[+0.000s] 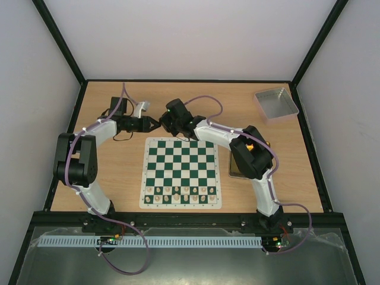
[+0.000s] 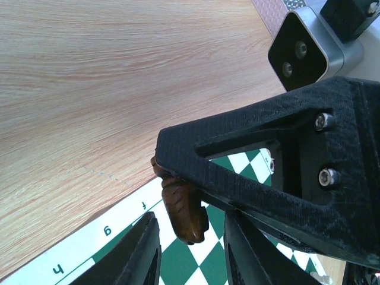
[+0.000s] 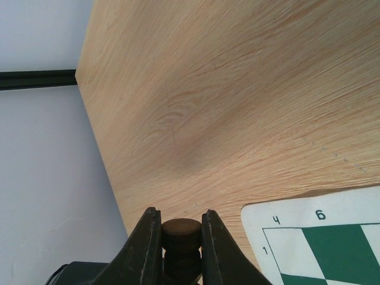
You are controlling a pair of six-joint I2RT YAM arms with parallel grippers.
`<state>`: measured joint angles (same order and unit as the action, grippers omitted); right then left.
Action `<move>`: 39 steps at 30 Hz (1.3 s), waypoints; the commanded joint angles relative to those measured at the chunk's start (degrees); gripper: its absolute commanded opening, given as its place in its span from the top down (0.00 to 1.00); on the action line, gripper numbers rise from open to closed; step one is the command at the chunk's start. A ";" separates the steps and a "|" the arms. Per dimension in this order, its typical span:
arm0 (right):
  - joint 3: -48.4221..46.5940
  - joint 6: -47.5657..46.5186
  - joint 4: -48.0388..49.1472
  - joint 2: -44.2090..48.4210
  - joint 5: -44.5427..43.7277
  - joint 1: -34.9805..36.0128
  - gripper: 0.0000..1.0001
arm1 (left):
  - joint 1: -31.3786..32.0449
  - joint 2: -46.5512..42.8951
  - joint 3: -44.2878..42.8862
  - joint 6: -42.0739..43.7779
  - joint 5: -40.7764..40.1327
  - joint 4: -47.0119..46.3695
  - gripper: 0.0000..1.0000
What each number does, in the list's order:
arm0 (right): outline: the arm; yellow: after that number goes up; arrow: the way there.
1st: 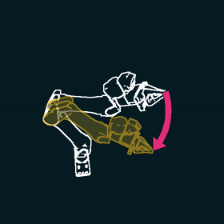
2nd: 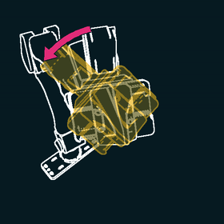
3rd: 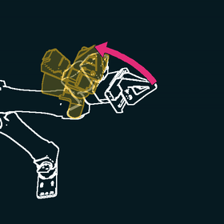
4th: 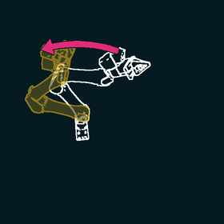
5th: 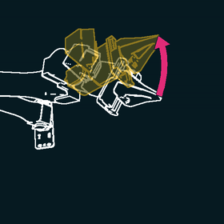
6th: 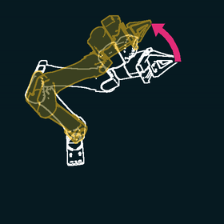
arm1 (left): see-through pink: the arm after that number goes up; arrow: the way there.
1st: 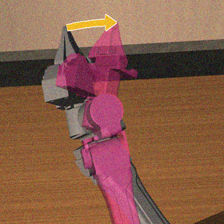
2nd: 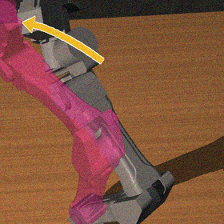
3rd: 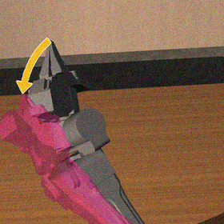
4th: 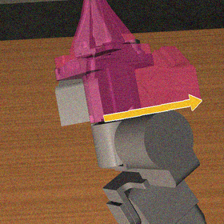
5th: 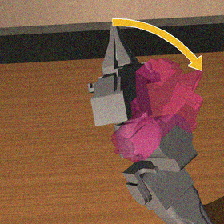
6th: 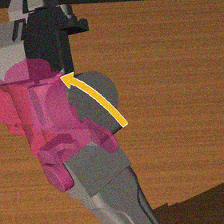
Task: Set up the chess pieces on the board
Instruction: Place the chess piece at the center of the board.
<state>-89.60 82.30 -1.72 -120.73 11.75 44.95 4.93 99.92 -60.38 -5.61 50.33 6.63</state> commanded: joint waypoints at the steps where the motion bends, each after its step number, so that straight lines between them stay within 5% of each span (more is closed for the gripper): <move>1: 0.33 0.80 1.75 2.16 0.20 0.83 0.93 | 0.08 0.56 -1.41 0.07 0.30 0.57 0.68; 15: 0.16 1.12 2.46 1.90 0.93 1.73 0.93 | 0.17 0.84 -1.59 -0.06 0.18 0.78 0.73; 39: 1.36 0.97 2.81 2.16 1.15 3.48 0.93 | 0.69 0.89 -2.22 1.27 -0.59 2.10 0.98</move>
<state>-88.97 82.98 0.36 -120.73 11.42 46.19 4.84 100.38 -60.80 -6.07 49.54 9.39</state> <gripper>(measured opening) 0.107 0.129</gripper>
